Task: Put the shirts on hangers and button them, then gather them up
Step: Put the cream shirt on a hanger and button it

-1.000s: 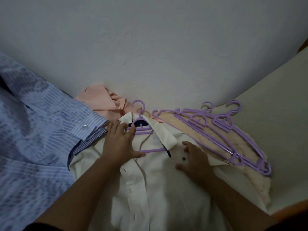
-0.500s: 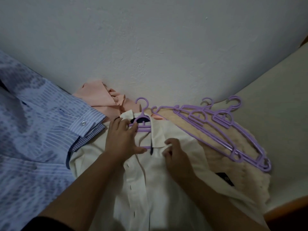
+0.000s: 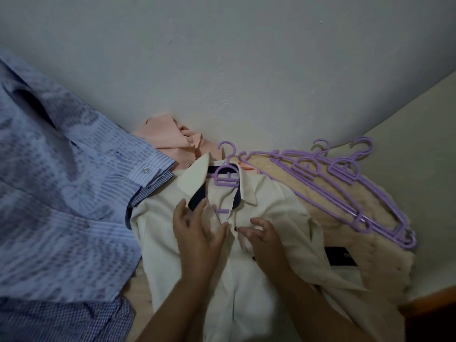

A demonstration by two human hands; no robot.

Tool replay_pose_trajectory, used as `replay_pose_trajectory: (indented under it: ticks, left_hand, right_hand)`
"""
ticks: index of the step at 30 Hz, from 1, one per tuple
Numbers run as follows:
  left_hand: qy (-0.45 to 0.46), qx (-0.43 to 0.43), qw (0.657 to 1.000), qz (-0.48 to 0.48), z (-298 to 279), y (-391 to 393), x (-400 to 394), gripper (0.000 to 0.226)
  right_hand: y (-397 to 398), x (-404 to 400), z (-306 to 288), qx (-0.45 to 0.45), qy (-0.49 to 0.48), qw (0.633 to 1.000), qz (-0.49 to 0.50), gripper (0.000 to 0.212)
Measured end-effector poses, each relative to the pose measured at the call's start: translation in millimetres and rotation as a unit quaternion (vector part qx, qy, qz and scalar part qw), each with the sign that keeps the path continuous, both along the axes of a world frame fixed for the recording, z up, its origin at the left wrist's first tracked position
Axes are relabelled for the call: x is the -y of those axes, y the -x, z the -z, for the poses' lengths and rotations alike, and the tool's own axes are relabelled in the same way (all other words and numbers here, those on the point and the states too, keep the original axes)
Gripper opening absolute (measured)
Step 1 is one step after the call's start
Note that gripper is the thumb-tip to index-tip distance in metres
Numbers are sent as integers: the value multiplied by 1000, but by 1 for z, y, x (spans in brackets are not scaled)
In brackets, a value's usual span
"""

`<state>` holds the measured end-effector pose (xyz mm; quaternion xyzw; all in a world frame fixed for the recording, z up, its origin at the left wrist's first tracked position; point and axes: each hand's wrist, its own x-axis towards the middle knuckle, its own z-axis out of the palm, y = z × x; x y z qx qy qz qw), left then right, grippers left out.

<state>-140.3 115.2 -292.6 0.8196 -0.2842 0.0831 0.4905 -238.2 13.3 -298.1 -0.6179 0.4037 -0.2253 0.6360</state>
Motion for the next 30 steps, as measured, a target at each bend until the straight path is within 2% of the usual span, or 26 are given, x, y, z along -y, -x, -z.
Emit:
replay_pose_trajectory:
  ticks: [2,3,7,11,16,23,30]
  left_hand:
    - [34,-130,991,-11,11,28,-5,52]
    - [31,-168,985,-11,16,39,-8,45]
    - [15,-264,964,3,26,65,-27,36]
    - [-11,-277,961,-4,20,73,-35,33]
    - [89,-288,954,-6,2,57,-22,33]
    - [196,-319,927,-13,-21,16,3,21]
    - [238,-354,904,-16,-18,-2,14,14]
  right_hand:
    - [6,0,6,-12,2,1000,-14,23]
    - [10,0,8,-20,7,1000,-16,25]
    - [22,-7,12,-44,26,999,-18,31]
    - [27,-13,10,-28,27,999,-14,31]
    - [11,-7,-4,24,21,999,-12,27]
    - [-25,-8,-25,126,-51,991,22,34]
    - [-47,-8,-19,107,-3,994,-24,31]
